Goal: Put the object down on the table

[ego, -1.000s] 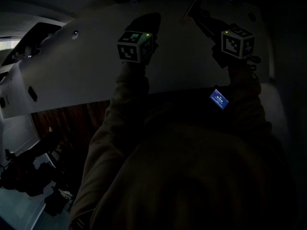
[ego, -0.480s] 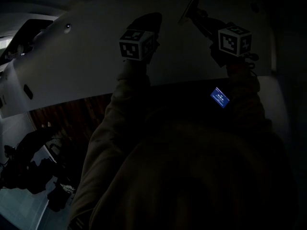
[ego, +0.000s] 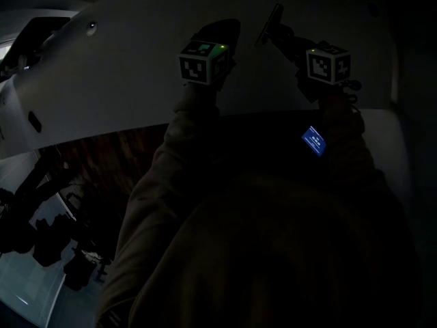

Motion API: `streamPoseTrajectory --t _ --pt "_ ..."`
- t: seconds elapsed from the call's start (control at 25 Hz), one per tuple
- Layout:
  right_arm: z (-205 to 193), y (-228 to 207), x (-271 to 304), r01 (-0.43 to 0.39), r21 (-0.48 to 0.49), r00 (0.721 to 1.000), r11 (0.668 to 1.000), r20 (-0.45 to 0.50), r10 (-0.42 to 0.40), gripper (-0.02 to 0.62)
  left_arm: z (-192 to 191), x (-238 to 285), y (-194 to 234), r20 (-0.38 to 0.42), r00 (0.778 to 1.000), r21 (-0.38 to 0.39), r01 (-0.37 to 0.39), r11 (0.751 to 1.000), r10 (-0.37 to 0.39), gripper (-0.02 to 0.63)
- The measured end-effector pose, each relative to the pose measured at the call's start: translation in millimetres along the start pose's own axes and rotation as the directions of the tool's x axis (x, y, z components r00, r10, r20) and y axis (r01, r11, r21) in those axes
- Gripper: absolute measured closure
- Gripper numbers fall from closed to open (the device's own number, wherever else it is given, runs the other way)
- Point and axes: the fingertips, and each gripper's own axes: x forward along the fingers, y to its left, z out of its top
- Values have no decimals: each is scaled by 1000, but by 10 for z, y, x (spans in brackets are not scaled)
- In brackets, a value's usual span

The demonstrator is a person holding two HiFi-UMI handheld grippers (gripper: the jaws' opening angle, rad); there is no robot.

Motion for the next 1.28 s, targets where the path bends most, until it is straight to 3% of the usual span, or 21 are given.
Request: streamPoseTrajectory --t 0.12,0.48,0.64,1.0,1.28 --pt "-146 -37 108 -9 22 1000 1000 -28 10 574 -113 29 17 -3 1000 -48 8 999 -8 612" --pt "-413 -219 358 -22 111 995 994 -91 32 574 -477 132 170 -66 998 -82 -16 997 11 612" --pt "-524 -286 351 12 155 990 988 -143 10 574 -532 140 148 -81 997 -85 -14 996 7 612" --pt "-591 -405 420 12 306 993 952 -119 26 572 -668 204 152 -109 994 -127 5 992 -19 611" --pt "-687 -582 435 59 289 993 956 -120 -25 561 -726 261 150 -117 993 -129 2 992 -17 611"
